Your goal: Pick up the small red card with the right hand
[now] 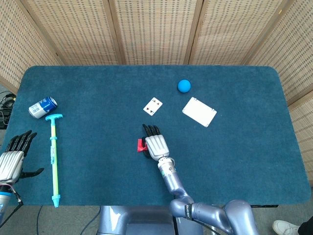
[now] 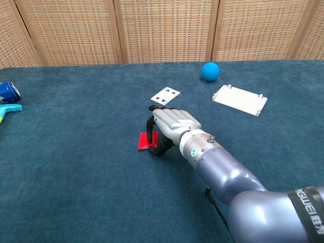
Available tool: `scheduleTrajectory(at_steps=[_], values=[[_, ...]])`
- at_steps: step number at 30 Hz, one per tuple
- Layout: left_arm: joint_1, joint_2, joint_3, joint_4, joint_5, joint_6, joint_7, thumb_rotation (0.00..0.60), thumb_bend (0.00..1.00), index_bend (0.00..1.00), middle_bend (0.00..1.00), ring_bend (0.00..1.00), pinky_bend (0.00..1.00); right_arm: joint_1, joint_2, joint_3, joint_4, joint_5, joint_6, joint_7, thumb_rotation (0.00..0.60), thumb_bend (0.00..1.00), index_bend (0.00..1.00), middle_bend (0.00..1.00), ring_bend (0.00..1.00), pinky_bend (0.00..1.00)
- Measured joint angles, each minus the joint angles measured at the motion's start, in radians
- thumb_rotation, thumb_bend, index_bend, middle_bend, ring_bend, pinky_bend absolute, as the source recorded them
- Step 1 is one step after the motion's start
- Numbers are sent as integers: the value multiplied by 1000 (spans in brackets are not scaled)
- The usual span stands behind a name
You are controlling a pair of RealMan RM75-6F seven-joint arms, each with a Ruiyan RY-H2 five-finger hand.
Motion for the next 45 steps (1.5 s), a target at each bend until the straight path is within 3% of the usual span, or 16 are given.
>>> scheduleTrajectory(at_steps=[12, 22, 45], values=[[-2, 0, 1, -1, 2, -1, -4, 600, 64, 0, 0, 0, 0, -2, 5, 0, -8, 4, -8, -7, 600, 570, 571, 98, 0, 4], [-3, 1, 1, 0, 3, -2, -8, 600, 64, 0, 0, 0, 0, -1, 5, 2, -9, 3, -6, -6, 600, 523, 656, 176, 0, 4], [-4, 1, 3, 0, 6, -2, -11, 600, 64, 0, 0, 0, 0, 6, 11, 13, -12, 0, 1, -13, 600, 544, 653, 172, 0, 4]])
